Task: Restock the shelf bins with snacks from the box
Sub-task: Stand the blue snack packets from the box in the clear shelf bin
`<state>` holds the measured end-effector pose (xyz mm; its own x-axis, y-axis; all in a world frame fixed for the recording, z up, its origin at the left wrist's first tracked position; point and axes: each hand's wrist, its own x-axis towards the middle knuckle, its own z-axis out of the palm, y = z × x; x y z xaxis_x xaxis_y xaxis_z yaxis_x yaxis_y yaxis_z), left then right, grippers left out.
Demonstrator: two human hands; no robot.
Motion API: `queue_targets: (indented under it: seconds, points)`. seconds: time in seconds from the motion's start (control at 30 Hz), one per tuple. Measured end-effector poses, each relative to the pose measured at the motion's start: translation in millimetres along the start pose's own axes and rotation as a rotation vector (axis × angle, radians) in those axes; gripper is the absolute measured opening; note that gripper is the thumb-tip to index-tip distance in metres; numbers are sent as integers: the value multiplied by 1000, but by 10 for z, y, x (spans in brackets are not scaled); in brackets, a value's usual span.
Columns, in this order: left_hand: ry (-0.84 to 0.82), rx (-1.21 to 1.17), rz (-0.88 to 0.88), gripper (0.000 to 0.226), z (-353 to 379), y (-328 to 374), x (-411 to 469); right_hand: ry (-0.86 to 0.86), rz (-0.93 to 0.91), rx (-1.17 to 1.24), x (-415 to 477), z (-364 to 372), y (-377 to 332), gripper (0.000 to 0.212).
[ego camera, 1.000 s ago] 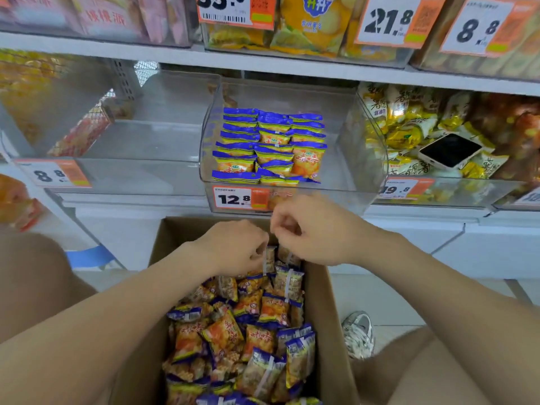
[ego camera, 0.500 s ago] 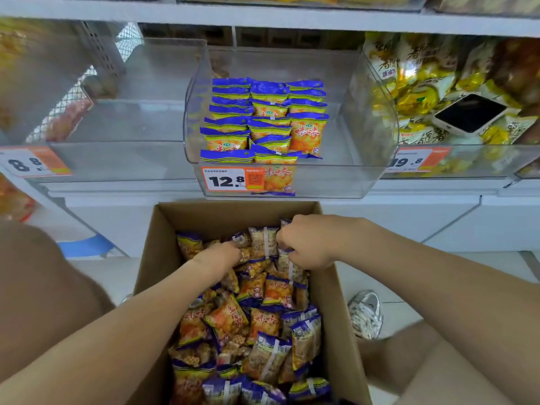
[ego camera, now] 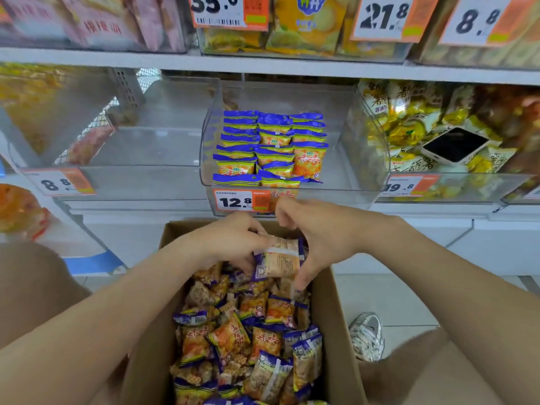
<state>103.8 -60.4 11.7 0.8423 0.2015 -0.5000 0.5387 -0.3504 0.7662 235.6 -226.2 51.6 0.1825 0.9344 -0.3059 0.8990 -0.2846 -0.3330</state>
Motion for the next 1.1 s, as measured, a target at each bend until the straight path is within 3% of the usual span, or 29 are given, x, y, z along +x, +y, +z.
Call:
queue_targets:
  seconds: [0.07, 0.2, 0.3, 0.33, 0.47, 0.63, 0.73, 0.8, 0.9, 1.0, 1.1]
  points:
    - [62, -173, 35, 24, -90, 215, -195, 97, -68, 97, -57, -49, -48, 88]
    - [152, -526, 89, 27, -252, 507, -426, 395, -95, 368, -108, -172, -57, 54]
    - [468, -287, 283, 17, -320, 522, -404, 459, -13, 691, -150, -358, -64, 24]
    - [503, -229, 372, 18, -334, 519, -393, 462, -1, 732, -168, -407, -68, 13]
    - [328, -177, 554, 28, -305, 542, -398, 473, 47, 829, -207, -443, -103, 31]
    - [447, -388, 468, 30, -297, 525, -286, 577, 115, 992, -168, -434, -76, 56]
    - [500, -346, 463, 32, -293, 507, -209, 676, 109, 1118, -142, -458, -78, 42]
    - [608, -31, 477, 34, -278, 451, -138, 834, 109, 970, -91, -491, 39, 31]
    - [708, 472, 565, 34, -273, 354, -50, 1044, 213, 533, -8, -522, 334, 36]
    - [625, 636, 606, 30, -249, 293, 9, 888, 418, 119, 58, -502, 573, 49]
    - [577, 725, 579, 26, -211, 247, 56, 637, 498, 53, 202, -420, 678, 59]
